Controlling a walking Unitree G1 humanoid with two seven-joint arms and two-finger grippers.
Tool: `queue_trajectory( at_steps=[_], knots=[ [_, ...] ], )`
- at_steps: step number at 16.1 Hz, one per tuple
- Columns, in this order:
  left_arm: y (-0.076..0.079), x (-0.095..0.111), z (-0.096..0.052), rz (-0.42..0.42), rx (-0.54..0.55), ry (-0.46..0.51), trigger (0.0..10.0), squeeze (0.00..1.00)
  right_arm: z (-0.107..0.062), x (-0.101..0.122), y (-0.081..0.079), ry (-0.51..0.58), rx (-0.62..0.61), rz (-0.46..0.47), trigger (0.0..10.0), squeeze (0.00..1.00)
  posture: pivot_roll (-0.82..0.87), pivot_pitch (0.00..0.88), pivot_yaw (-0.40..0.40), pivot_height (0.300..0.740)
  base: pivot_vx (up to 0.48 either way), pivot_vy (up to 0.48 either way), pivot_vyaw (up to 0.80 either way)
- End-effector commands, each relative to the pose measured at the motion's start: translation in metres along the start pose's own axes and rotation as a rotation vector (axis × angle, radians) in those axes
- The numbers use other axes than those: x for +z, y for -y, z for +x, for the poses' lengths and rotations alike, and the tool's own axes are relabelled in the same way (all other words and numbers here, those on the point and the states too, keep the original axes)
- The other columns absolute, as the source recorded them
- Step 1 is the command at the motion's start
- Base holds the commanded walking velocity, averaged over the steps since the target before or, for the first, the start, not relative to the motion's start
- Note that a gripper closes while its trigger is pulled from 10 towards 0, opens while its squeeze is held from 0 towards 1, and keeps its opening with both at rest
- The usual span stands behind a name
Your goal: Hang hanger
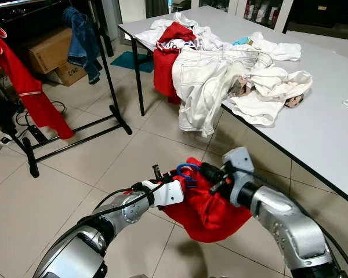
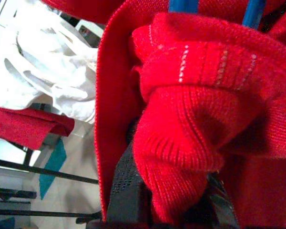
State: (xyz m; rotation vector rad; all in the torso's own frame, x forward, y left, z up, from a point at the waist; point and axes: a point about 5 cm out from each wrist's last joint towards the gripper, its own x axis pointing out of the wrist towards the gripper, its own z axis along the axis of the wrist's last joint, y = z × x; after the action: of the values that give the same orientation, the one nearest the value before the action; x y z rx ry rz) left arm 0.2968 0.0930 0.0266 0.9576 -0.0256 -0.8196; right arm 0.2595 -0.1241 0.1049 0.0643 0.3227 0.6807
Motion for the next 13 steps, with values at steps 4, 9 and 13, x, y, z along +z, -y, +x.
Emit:
queue_trajectory(
  at_steps=[4, 9, 13],
  knots=[
    [-0.008, 0.007, 0.004, 0.019, 0.026, 0.037, 10.0, 0.0, -0.004, 0.013, 0.009, 0.071, -0.046, 0.056, 0.0, 0.0, -0.17, 0.0, 0.057, 0.74, 0.0, 0.0, 0.0],
    [-0.006, 0.007, 0.003, 0.023, 0.023, 0.04, 10.0, 0.0, -0.011, 0.032, 0.033, 0.184, -0.161, 0.172, 0.0, 0.0, -0.17, 0.0, 0.059, 0.74, 0.0, 0.0, 0.0],
    [-0.005, 0.006, 0.003, 0.023, 0.023, 0.041, 10.0, 0.0, -0.022, 0.046, 0.052, 0.282, -0.206, 0.317, 0.0, 0.0, -0.17, 0.0, 0.057, 0.74, 0.0, 0.0, 0.0]
  ],
)
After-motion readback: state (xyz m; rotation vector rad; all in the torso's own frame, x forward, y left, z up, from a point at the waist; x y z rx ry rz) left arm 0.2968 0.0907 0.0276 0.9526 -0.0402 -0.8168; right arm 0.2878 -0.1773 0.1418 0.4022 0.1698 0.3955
